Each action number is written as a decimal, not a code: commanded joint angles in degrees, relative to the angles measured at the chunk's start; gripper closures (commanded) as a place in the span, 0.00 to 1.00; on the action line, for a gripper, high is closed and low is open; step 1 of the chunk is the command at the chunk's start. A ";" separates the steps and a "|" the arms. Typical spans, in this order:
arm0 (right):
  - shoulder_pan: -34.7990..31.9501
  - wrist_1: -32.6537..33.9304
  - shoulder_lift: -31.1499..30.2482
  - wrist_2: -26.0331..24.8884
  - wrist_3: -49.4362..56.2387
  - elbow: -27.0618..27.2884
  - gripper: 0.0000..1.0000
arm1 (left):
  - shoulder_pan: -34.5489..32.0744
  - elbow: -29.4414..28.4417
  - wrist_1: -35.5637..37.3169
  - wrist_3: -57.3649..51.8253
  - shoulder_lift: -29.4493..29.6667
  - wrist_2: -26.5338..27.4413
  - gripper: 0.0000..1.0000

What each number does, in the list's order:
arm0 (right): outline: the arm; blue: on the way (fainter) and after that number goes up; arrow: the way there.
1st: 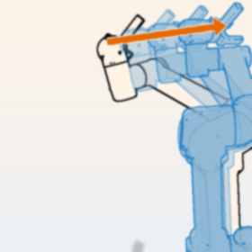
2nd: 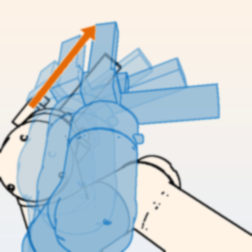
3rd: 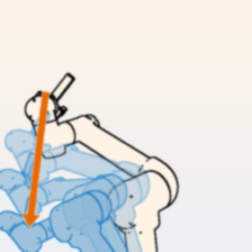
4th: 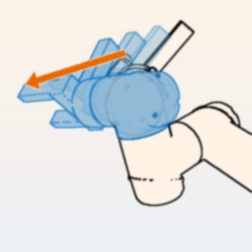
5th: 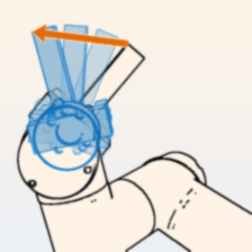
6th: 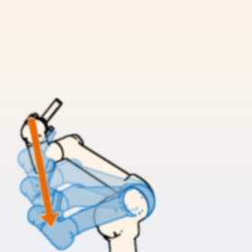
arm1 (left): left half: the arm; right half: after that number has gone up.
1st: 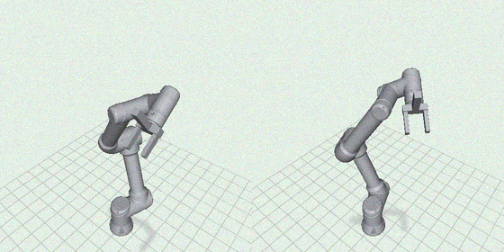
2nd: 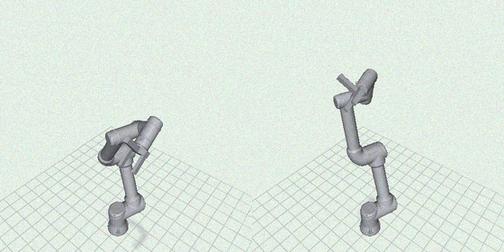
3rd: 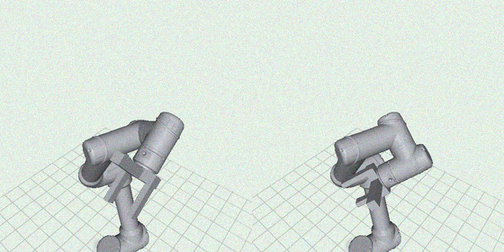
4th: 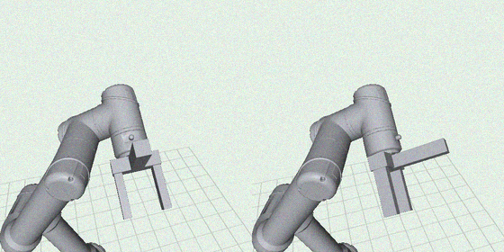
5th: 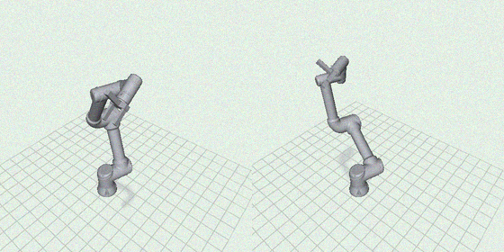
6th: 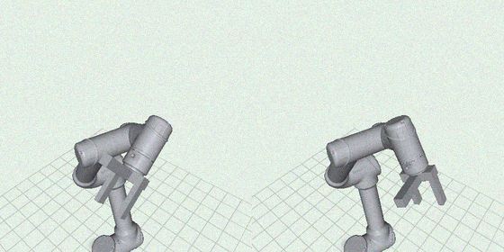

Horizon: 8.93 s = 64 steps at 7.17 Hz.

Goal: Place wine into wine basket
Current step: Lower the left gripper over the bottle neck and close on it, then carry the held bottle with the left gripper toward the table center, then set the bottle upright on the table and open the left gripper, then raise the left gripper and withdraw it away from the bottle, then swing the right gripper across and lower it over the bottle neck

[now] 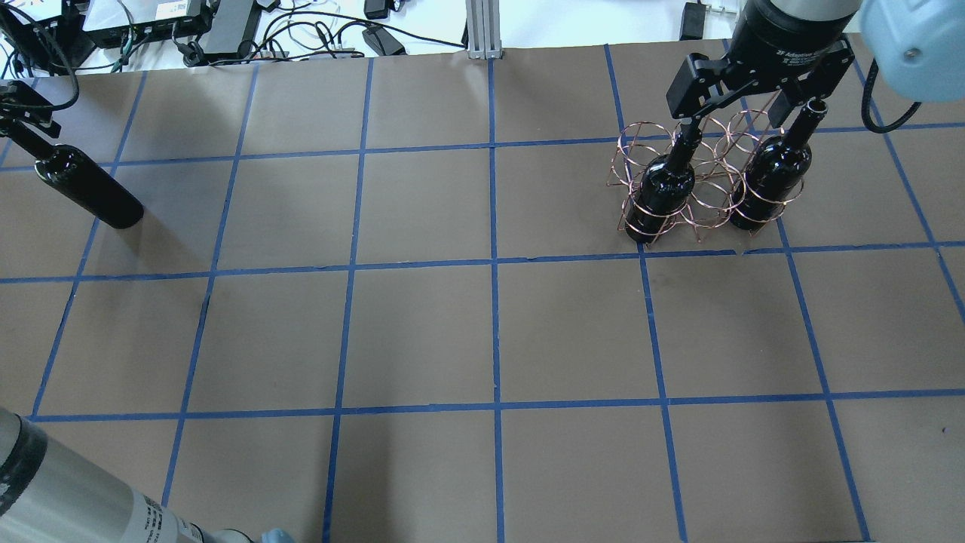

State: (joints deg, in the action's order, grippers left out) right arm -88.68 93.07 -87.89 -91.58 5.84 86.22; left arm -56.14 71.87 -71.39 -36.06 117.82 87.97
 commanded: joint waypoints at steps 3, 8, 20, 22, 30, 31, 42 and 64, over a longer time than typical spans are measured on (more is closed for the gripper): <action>0.00 0.00 0.00 0.00 -0.04 0.00 0.00 | 0.06 -0.06 0.02 -0.07 0.56 1.68 0.28; 0.00 0.00 0.00 0.00 -0.04 0.00 0.00 | 0.06 -0.06 -0.07 -0.42 0.92 2.12 0.48; 0.00 0.00 0.00 0.00 -0.04 0.00 0.00 | -7.54 2.30 -5.33 8.05 -6.88 -0.35 1.00; 0.00 -0.09 0.00 0.00 -0.04 0.00 0.00 | -16.42 6.86 -5.25 22.02 -11.45 1.33 1.00; 0.00 0.00 0.00 0.00 0.05 0.00 0.00 | -37.29 27.59 -4.73 44.85 -25.70 1.15 1.00; 0.00 -0.09 0.00 0.00 0.05 0.00 0.00 | -37.38 29.37 -4.72 44.85 -26.76 1.15 1.00; 0.00 0.00 0.00 0.00 0.05 0.00 0.00 | -38.00 31.23 -4.81 43.44 -26.16 2.03 1.00; -9.44 0.48 3.31 1.76 -11.27 -3.58 0.00 | -14.20 19.01 -12.72 20.19 -29.67 4.76 0.00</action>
State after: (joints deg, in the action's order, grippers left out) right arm -93.21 89.95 -86.68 -89.68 -2.27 84.74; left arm -72.07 90.64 -84.19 -12.29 88.33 93.26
